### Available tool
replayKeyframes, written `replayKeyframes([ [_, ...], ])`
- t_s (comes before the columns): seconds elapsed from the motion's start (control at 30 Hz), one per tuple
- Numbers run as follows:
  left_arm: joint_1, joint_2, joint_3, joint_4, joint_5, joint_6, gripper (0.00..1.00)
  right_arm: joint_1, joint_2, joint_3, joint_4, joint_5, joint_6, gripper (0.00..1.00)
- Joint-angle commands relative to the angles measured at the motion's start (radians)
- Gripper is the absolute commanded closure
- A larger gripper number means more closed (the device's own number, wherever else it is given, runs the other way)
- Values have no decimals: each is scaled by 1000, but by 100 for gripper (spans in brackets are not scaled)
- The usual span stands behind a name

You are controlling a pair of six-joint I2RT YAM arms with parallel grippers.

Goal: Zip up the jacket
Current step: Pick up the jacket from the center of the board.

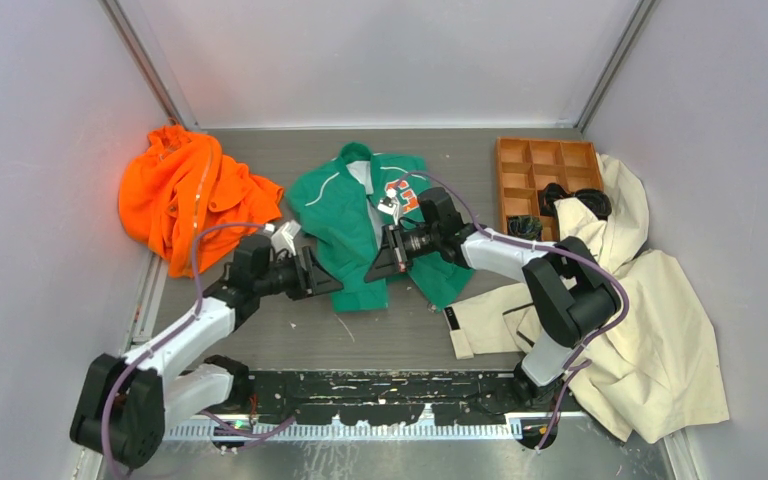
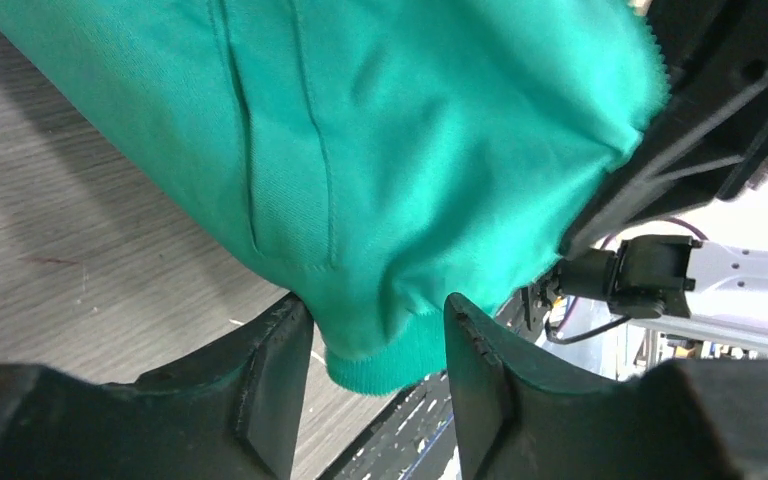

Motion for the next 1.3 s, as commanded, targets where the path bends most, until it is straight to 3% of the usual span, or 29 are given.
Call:
replayKeyframes([
  [0.0, 7, -167, 48, -121, -15, 45, 44, -2, -14, 52, -29, -45, -38, 99],
  [0.13, 7, -334, 44, -208, -45, 27, 34, -2, -1, 59, -41, -64, -55, 99],
  [0.23, 7, -432, 16, -175, -24, -45, 27, -3, 5, 61, -41, -71, -58, 99],
  [0.5, -34, -529, -35, -45, 65, -179, 26, -2, 21, 65, -38, -76, -46, 98],
  [0.6, -130, -517, -47, -45, -22, -158, 25, -2, 27, 65, -15, -80, -22, 98],
  [0.8, -423, -398, -58, 33, -300, -29, 24, -3, 32, 65, -12, -81, -17, 98],
  [1.27, -436, -164, -87, 231, -335, 12, 21, -1, 47, 57, 52, -99, 52, 98],
])
